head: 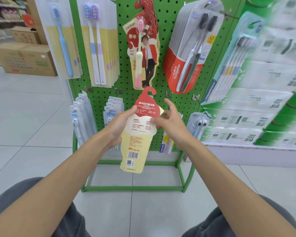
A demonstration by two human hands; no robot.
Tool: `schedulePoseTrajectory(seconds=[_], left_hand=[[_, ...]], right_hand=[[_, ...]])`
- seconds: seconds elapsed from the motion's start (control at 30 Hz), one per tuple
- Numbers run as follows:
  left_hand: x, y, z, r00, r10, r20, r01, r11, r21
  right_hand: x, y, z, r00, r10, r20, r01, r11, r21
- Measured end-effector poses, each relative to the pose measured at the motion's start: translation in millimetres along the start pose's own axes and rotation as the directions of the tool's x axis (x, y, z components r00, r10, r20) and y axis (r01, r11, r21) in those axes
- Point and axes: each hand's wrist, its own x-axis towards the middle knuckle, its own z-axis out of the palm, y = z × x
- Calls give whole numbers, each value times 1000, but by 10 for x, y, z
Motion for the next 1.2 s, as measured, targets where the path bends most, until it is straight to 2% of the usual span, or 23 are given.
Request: schedulePoseTrajectory(seconds=[0.2, 0.33, 0.43, 0.53, 0.6, 0.7, 0.77, 0.83, 0.93, 1.03, 1.1, 1.2], left_hand=[[-29, 27, 10, 998, -20, 54, 21, 999, -29], [-27, 33, 24, 999, 4, 53, -1, 998, -55], [-24, 46, 40, 997, 62, 48, -58, 995, -87], [-19, 80, 37, 993, 106, 46, -99, 986, -132], [-2, 92, 10, 989, 135, 65, -125, 982, -145], [3, 114, 38, 975, 216, 53, -217, 976, 2], [-2, 155, 89, 941, 336, -48, -317, 920, 229], [-11, 188, 129, 894, 436, -102, -385, 865, 322], [26, 242, 178, 852, 501, -152, -455, 852, 259], [64, 408, 266, 753, 594, -284, -524, 802, 287], [99, 531, 304, 694, 643, -324, -580, 766, 276], [156, 771, 312, 637, 685, -353, -645, 725, 243]], right_hand=[[50, -127, -28, 980, -94, -174, 87, 995, -46], [67, -78, 87, 944, -218, -249, 166, 963, -214], [29, -86, 203, 948, -253, -191, 200, 945, -260], [-26, -143, 285, 965, -257, -57, 245, 957, -155], [-31, -152, 298, 974, -226, 0, 225, 968, -108], [-17, -206, 269, 986, -160, -43, 160, 987, 16], [11, -251, 255, 987, -144, -73, 148, 988, 50], [30, -311, 258, 979, -179, -99, 183, 982, 40], [83, -409, 230, 942, -264, -207, 278, 960, 42], [168, -557, 237, 912, -302, -277, 338, 936, 94], [248, -701, 257, 891, -334, -307, 380, 919, 104], [412, -960, 270, 821, -451, -351, 497, 866, 50]])
